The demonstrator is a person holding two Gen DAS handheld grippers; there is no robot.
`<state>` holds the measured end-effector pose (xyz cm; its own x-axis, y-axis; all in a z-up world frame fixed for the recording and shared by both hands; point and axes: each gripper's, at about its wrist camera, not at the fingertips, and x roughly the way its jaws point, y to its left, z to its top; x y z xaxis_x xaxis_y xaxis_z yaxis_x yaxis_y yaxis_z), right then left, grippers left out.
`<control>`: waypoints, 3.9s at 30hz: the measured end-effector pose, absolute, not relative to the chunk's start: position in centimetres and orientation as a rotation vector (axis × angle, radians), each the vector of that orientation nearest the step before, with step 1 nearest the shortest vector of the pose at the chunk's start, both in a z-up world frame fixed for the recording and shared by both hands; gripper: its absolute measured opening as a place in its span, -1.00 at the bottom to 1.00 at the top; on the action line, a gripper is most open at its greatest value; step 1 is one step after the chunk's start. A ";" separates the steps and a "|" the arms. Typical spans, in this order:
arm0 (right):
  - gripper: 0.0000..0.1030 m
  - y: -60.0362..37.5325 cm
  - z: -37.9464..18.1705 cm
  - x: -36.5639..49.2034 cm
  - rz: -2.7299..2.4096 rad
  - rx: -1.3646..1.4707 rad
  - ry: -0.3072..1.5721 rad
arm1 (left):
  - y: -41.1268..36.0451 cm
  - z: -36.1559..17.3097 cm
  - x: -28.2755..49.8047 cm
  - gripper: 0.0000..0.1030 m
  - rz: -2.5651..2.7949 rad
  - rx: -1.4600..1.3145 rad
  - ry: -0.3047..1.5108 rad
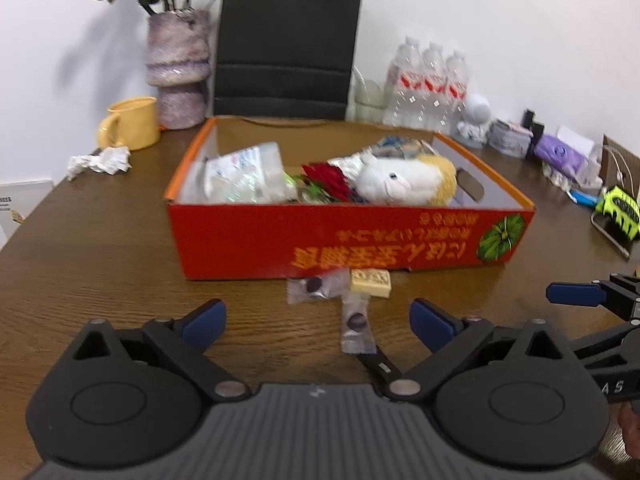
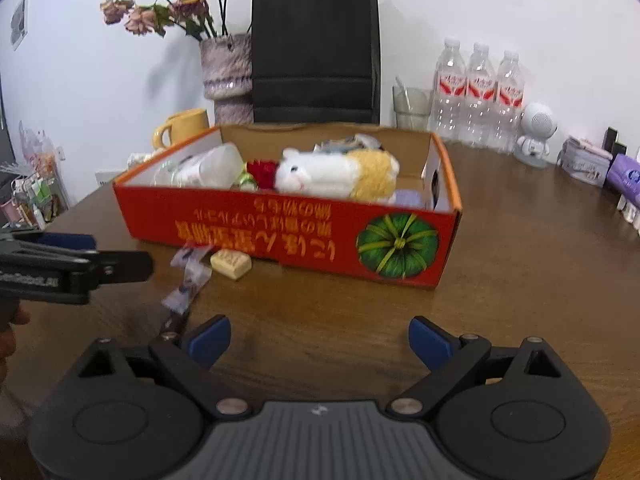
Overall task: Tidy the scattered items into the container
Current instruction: 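Grasp a clear sachet with the left tool while the right grasps a small item, then carry both held items into the box and open both tools, then grasp the last clear sachet with the left tool while the right grasps the beige block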
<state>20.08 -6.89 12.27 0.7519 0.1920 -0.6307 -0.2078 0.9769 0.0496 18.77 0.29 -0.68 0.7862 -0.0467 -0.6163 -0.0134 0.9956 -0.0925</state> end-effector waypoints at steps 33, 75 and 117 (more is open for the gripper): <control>-0.78 1.3 10.8 20.5 0.473 -0.146 0.690 | 3.3 -3.3 17.9 -0.69 -0.043 -0.084 0.682; -0.72 -10.1 15.4 39.6 0.109 0.047 0.577 | 1.9 0.6 35.0 -0.43 -0.109 -0.098 0.562; 0.80 -7.3 14.2 23.7 0.273 -0.003 0.667 | 2.9 -2.7 23.7 0.67 -0.046 -0.172 0.694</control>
<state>23.67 -7.31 14.23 0.7517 0.2487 -0.6108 -0.2505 0.9644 0.0844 23.66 2.93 -2.68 0.7683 -0.0995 -0.6323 -0.0150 0.9848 -0.1732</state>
